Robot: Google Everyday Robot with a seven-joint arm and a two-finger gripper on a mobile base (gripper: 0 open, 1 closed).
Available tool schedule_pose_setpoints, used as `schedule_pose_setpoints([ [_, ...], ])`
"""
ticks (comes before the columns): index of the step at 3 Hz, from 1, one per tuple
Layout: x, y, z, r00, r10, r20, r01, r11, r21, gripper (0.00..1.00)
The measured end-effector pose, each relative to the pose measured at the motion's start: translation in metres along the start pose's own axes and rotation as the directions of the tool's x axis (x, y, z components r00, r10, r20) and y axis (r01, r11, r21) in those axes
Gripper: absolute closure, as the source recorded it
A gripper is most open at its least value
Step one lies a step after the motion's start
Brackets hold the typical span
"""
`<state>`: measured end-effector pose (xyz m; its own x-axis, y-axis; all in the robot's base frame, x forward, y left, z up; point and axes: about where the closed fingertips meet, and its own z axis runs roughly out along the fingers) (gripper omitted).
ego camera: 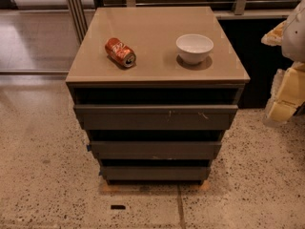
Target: Open top drawer
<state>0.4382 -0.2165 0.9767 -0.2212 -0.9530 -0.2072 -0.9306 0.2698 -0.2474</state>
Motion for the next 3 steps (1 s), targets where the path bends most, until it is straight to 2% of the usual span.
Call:
schedule_pose_setpoints([
  [1, 0.0, 0.0, 0.0, 1.0, 0.0, 0.0, 0.0, 1.0, 0.0, 0.0],
  [2, 0.0, 0.0, 0.004, 1.0, 0.011, 0.018, -0.012, 0.9994, 0.031, 0.0],
  [3, 0.012, 0.01, 0.033, 0.992, 0.086, 0.091, -0.089, 0.9955, 0.031, 0.0],
])
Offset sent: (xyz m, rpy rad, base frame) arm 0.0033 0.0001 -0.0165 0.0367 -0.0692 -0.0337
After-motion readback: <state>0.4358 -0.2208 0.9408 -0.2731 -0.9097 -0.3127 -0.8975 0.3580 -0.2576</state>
